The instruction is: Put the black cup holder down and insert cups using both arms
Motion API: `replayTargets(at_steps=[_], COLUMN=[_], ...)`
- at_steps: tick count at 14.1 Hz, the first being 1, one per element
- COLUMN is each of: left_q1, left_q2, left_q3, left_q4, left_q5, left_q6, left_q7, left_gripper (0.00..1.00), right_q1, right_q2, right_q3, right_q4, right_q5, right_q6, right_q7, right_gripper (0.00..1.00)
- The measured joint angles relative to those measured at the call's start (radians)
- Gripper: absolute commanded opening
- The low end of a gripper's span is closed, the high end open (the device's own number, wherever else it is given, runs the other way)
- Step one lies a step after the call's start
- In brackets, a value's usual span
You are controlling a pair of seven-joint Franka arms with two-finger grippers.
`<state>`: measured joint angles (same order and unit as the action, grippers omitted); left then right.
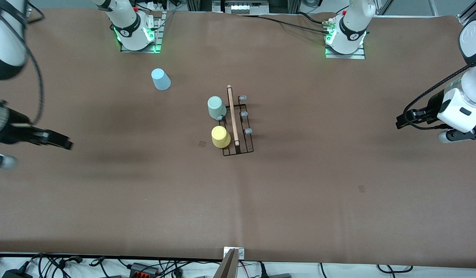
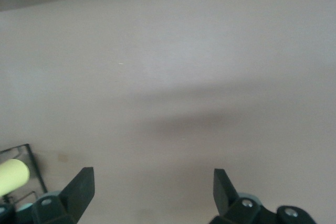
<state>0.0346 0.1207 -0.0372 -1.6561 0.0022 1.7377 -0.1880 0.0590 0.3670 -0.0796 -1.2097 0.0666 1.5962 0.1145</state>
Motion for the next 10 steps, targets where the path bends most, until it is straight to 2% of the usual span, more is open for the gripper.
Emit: replayTargets(at_steps=[3, 8, 10], left_q1=[0.000, 0.000, 0.000], left_q2=[0.000, 0.000, 0.000], left_q3=[0.001, 0.001, 0.001], left_q4=[0.000, 0.000, 0.000], left_q5=[0.000, 0.000, 0.000], left_q6=[0.000, 0.000, 0.000], left_q7=[0.000, 0.000, 0.000], left_gripper=[1.00, 1.00, 1.00], right_q1=[-0.055, -0.066, -0.073], right_q2=[-0.048, -0.055, -0.092], right_q3=[0.052, 0.054, 0.054], right_q4=[-0.041, -0.062, -0.137], right_q5=[-0.047, -0.060, -0.060], right_q6=[0.006, 0.007, 0.041], right_q7=[-0.055, -0.085, -0.090], right_gripper=[1.00, 1.00, 1.00])
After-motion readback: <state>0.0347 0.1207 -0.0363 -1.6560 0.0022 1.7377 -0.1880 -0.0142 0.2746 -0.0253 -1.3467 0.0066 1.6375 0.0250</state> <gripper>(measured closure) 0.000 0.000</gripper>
